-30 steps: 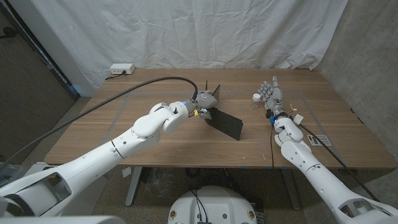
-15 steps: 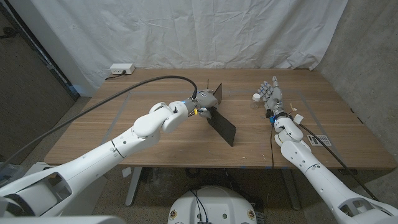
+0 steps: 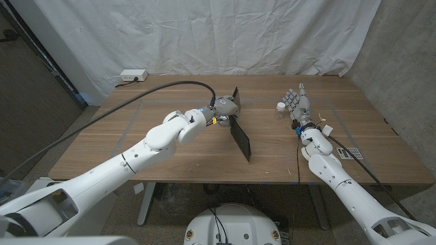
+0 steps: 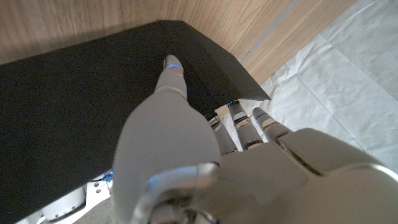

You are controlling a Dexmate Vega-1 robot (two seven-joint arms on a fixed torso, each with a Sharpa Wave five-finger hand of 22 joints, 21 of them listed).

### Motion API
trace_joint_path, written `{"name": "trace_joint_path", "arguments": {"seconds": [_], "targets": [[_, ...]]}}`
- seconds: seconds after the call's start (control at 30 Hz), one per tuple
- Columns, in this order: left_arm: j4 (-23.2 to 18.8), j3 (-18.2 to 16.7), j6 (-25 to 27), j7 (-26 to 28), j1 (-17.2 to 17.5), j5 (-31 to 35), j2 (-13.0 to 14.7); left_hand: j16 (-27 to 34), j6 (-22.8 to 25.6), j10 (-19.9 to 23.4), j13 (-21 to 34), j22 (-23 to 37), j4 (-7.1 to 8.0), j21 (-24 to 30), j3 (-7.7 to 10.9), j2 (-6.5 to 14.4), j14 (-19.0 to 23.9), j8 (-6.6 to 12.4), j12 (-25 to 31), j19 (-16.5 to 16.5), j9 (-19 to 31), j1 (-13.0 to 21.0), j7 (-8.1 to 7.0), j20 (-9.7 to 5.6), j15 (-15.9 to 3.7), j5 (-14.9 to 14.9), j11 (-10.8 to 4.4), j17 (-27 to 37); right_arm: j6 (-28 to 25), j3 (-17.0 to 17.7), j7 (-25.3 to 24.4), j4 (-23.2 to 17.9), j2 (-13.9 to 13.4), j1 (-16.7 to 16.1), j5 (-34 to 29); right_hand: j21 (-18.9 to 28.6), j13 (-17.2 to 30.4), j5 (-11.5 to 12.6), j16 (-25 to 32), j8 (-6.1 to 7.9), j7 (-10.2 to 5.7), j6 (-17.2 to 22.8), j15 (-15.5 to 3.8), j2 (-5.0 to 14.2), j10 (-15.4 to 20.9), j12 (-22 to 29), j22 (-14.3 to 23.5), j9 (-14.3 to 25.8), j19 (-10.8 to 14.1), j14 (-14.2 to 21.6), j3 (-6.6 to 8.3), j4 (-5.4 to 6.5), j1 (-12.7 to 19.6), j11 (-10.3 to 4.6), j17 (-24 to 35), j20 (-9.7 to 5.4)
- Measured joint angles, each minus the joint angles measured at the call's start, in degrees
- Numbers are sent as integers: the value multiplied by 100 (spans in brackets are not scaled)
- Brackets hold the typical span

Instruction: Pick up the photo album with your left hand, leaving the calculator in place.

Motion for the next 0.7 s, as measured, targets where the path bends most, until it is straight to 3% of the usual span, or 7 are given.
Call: {"name": "trace_joint_path", "arguments": {"seconds": [0.7], "targets": [[-304, -128, 157, -71, 85, 137, 23, 0, 52, 102, 22, 0, 15, 0, -15, -9, 0, 87, -2, -1, 25, 8, -8, 0, 0, -1, 22, 27, -12, 16, 44, -33, -30, -17, 26, 0, 0, 0, 0, 0, 0, 0, 0, 5, 0, 0, 0, 0, 0, 0, 0, 0, -5, 0, 0, 0]]}}
